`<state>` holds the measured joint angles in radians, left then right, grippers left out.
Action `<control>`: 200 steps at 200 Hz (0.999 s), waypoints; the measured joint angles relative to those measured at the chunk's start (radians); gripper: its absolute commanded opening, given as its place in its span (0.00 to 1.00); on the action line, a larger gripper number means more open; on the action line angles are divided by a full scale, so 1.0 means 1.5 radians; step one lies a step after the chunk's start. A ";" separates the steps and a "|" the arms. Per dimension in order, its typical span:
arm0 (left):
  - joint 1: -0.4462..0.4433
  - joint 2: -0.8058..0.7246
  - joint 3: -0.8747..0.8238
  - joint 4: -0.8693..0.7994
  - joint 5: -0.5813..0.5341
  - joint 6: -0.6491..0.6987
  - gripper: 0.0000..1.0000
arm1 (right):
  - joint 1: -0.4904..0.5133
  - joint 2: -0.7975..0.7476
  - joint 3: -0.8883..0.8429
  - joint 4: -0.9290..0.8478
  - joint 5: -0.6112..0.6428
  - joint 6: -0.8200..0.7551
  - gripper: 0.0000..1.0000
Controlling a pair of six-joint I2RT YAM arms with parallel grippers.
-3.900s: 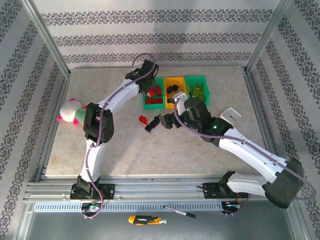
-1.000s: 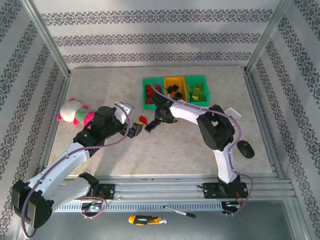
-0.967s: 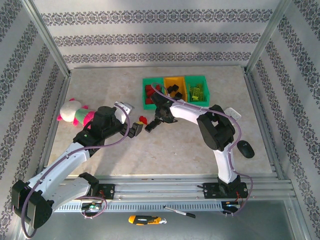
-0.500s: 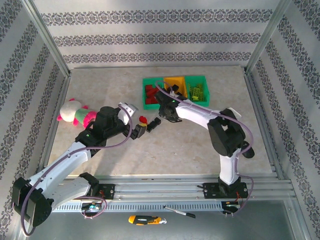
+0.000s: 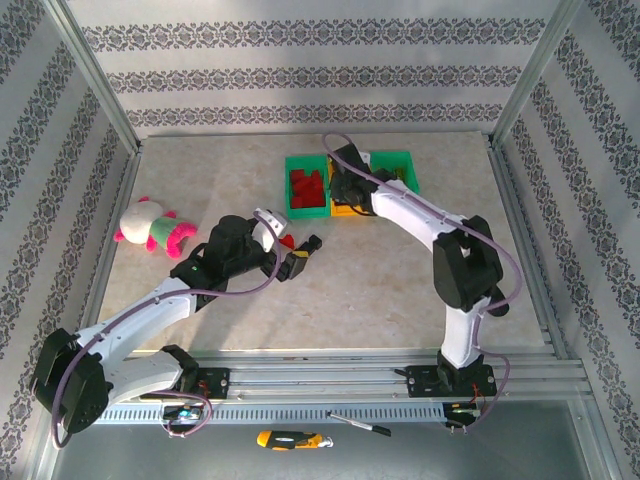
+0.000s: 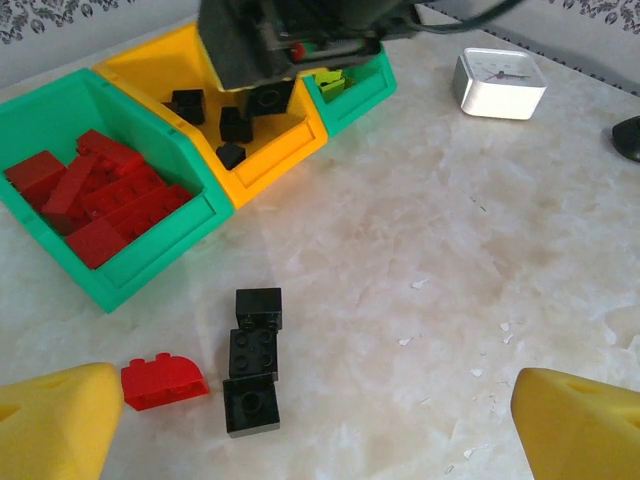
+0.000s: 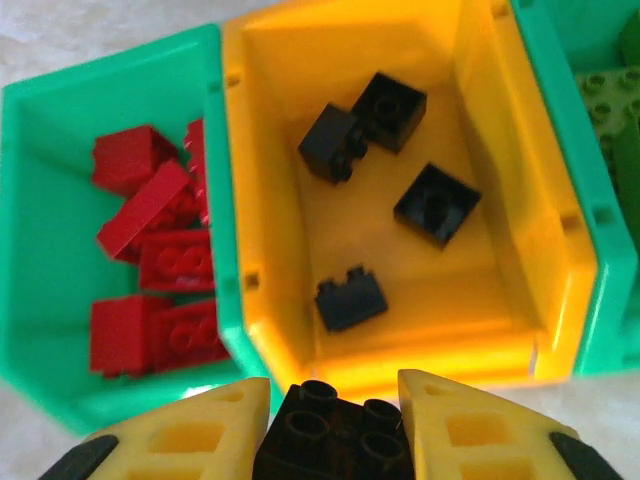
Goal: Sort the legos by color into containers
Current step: Place the lego in the container.
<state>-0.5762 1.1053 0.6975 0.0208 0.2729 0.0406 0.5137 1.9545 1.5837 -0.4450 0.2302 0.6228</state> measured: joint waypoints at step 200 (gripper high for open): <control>-0.001 0.130 0.128 -0.107 -0.094 0.001 1.00 | -0.035 -0.140 -0.125 0.101 -0.046 -0.105 0.90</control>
<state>-0.5770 1.3003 0.8898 -0.1394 0.1318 0.0414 0.4614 1.7451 1.3960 -0.2928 0.1608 0.4652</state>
